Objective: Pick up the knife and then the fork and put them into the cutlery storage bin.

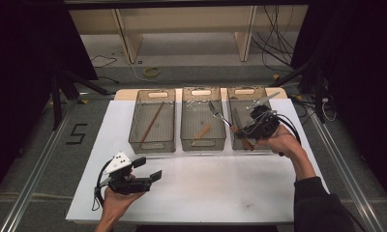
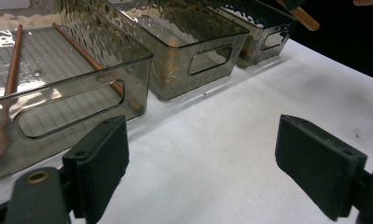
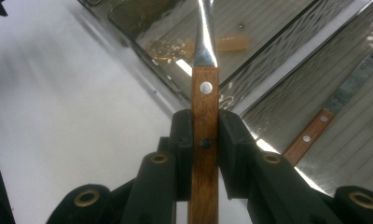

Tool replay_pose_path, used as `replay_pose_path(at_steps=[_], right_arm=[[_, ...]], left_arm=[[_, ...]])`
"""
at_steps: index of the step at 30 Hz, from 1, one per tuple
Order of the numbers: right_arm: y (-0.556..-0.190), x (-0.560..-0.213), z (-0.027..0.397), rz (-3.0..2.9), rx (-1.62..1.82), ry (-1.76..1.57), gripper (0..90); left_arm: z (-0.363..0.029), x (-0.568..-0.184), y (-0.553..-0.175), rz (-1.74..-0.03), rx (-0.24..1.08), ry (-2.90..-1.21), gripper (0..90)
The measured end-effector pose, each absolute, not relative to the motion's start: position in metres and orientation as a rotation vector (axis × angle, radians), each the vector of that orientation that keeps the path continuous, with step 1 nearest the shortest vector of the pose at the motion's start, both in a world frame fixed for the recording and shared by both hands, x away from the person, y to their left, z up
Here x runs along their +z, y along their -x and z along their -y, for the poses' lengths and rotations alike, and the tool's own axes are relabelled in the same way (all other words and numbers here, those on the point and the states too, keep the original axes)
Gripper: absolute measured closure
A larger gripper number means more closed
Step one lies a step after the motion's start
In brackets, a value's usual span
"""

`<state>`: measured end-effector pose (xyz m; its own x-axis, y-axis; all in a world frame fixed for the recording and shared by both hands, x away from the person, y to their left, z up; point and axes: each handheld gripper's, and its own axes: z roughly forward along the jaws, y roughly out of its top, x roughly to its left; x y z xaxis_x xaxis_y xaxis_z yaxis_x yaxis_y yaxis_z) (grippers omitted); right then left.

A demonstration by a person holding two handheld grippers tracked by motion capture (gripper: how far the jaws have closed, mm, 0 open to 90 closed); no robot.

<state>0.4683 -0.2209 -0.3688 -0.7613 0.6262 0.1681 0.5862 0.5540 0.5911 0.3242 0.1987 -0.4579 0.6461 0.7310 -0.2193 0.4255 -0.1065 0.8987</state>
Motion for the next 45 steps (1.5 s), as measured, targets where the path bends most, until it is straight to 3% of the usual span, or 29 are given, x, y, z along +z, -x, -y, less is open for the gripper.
replay_pose_path(at_steps=[17, 45], right_arm=[[-0.496, -0.36, 0.239, -2.613, 0.978, -1.224, 77.4], [-0.53, -0.381, 0.257, -2.503, 0.845, -1.469, 77.4]], left_arm=[[-0.2, -0.458, -0.324, -0.94, 0.341, -1.734, 16.8], [-0.2, -0.458, -0.324, -0.941, 0.341, -1.731, 16.8]])
